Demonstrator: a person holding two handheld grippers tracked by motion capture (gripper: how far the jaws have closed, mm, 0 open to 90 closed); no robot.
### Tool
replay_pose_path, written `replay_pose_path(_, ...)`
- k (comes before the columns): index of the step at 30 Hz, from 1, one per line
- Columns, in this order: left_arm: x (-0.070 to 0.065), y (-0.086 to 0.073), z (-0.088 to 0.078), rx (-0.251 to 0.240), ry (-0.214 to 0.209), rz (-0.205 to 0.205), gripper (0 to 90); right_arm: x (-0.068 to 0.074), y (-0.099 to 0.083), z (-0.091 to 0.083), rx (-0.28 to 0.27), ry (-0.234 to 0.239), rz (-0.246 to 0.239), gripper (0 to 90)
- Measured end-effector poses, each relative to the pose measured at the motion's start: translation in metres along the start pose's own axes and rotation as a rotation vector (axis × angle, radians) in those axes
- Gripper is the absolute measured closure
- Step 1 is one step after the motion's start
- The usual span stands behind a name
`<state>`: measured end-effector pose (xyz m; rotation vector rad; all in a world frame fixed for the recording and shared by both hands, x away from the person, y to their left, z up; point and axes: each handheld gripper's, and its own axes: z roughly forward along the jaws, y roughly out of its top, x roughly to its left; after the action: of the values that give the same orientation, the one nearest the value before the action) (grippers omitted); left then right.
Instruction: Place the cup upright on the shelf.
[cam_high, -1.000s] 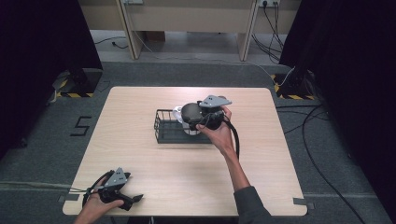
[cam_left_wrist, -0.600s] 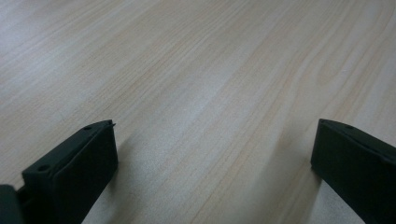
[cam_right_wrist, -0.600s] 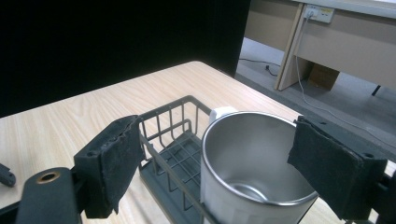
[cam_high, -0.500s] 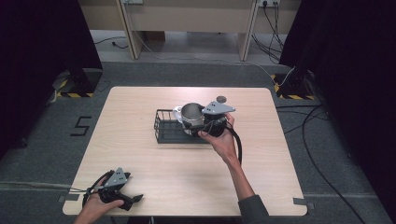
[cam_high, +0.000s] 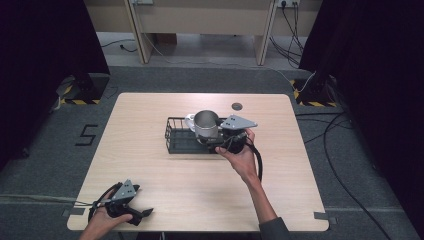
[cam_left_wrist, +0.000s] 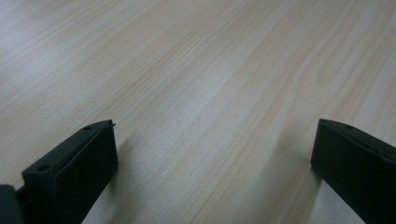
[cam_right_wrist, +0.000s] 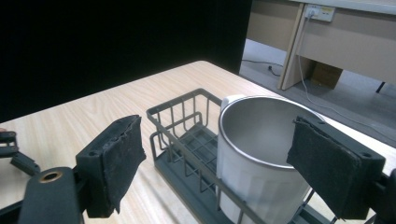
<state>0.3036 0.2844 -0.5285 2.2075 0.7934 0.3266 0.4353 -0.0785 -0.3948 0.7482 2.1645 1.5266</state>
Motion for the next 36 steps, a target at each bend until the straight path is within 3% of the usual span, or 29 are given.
replay_pose_path(17, 0.0, 0.0, 0.0, 0.0, 0.0, 0.0, 0.0, 0.01, -0.015, -0.019, -0.011, 0.007, 0.019, 17.9)
replay_pose_path(36, 0.0, 0.0, 0.0, -0.001, 0.002, -0.001, 0.0, 0.022, -0.064, -0.055, 0.018, -0.024, 0.059, 18.3)
